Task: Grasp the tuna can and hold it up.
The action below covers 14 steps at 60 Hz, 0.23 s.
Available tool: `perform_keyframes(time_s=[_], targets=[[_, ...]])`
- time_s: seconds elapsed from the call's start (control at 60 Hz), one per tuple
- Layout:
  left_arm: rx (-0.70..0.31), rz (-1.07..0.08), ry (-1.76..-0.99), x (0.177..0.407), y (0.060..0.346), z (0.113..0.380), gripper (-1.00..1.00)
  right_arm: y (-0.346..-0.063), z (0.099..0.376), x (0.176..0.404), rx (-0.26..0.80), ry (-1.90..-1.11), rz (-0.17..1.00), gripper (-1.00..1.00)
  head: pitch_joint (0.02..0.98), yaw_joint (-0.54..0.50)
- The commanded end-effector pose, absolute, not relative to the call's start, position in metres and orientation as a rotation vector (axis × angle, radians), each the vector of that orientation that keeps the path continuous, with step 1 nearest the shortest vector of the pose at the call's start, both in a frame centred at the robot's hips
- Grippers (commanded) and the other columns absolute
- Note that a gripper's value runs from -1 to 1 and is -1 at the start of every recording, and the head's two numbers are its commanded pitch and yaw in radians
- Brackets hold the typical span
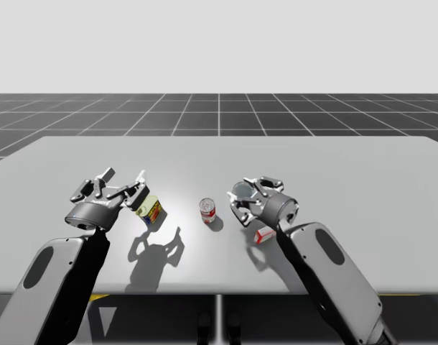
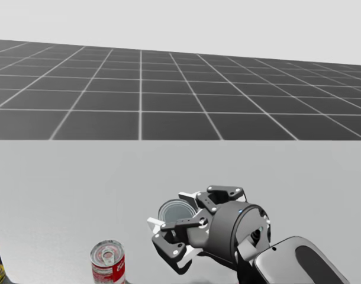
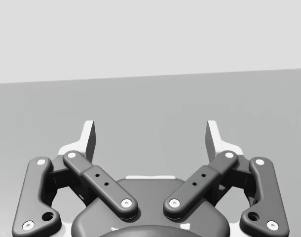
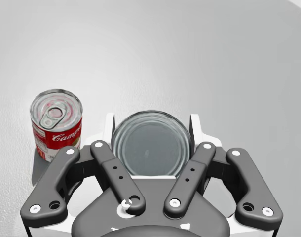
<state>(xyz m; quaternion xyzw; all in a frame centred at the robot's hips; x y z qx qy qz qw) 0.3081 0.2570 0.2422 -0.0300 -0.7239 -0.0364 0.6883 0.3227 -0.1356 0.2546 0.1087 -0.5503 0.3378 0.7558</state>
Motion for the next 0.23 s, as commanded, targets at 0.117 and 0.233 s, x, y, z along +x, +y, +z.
perform_keyframes(time_s=[0.117, 0.233], targets=[[-0.063, -0.081, -1.622, 0.308, 0.257, 0.243, -1.0, -0.143, 0.322, 0.32, 0.005, -1.321, 0.67, 1.0, 0.455, -0.15], [-0.066, -0.081, -1.627, 0.308, 0.257, 0.243, -1.0, -0.143, 0.351, 0.31, -0.047, -1.496, 0.651, 1.0, 0.454, -0.15]])
